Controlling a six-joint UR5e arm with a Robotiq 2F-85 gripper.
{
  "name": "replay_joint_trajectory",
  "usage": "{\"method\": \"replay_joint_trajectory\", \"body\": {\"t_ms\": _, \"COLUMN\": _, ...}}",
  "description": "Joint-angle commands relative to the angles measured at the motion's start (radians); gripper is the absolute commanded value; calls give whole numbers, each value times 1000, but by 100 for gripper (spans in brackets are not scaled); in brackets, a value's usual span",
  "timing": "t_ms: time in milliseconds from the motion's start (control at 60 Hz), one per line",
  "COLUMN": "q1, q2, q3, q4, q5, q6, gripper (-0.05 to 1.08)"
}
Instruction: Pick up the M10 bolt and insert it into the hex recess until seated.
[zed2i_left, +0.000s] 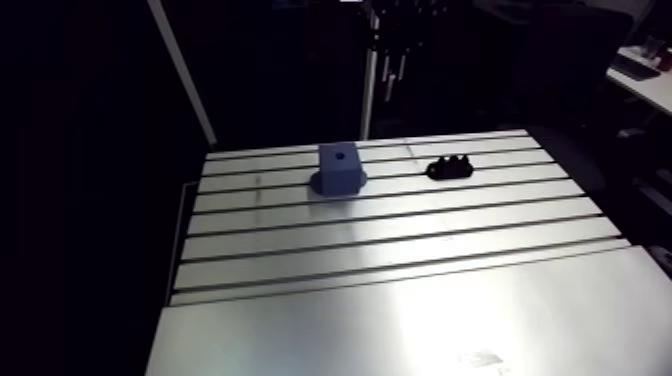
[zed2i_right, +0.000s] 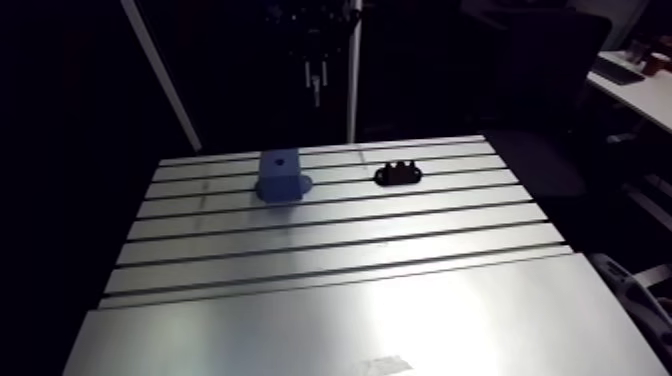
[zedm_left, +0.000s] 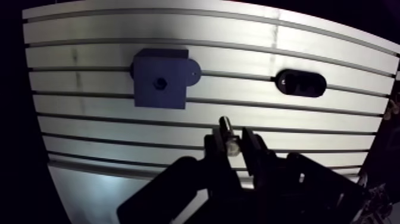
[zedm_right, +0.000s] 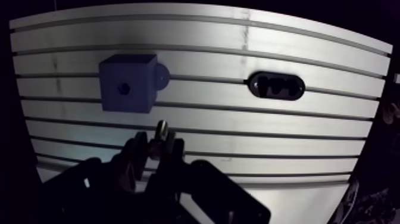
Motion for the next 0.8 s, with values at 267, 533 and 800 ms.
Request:
{"method": "replay_joint_trajectory", "body": {"t_ms": 267, "q1": 168, "q2": 108, "q3": -103, "q4": 57, "q5": -62, "q6": 138, "gripper": 75}}
{"method": "replay_joint_trajectory", "body": {"t_ms": 533, "q1": 166, "q2": 119, "q3": -91, "q4": 23, "q5": -53, "q6": 177, "gripper": 75}}
{"method": "replay_joint_trajectory", "body": {"t_ms": 800, "q1": 162, "q2": 119, "q3": -86, "q4": 14, "q5": -58, "q6": 180, "gripper": 75}}
